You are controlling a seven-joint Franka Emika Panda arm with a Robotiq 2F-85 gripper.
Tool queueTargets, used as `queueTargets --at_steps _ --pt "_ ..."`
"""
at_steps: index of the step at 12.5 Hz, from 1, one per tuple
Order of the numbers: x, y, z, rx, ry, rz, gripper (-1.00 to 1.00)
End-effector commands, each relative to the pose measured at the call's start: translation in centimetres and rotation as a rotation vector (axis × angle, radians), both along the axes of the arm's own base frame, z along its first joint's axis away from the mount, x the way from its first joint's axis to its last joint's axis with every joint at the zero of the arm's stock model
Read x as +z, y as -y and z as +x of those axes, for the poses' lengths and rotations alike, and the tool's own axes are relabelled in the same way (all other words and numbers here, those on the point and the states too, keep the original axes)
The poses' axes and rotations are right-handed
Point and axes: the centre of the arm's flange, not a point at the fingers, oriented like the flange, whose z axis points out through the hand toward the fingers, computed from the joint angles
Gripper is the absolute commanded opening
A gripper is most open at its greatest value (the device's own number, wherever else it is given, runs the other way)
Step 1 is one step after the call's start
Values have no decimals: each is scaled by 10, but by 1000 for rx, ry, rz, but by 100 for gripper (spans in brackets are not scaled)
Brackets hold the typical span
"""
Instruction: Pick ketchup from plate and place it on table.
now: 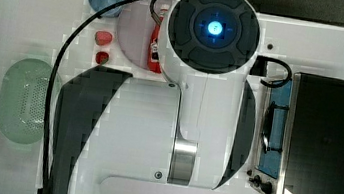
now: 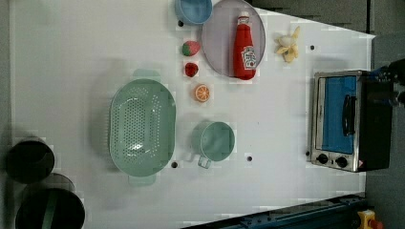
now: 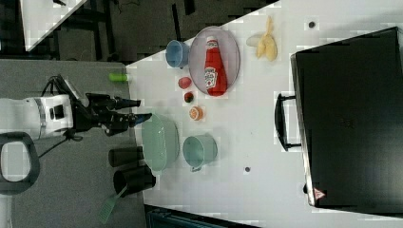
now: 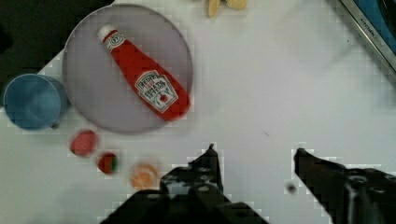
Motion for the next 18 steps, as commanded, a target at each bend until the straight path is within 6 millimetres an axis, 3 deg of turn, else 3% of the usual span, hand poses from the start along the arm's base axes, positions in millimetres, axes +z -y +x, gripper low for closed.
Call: queueTargets --at_steps 1,3,7,10,14,18 --pt "78 -2 -64 -116 -19 -12 59" --pt "69 -4 -61 -110 -35 -12 99" --pt "25 -14 -34 16 -100 -1 100" --pt "-28 -25 -1 186 -123 20 100" --pt "-115 -40 39 427 -162 62 100" --pt "-197 -50 68 533 -155 60 100"
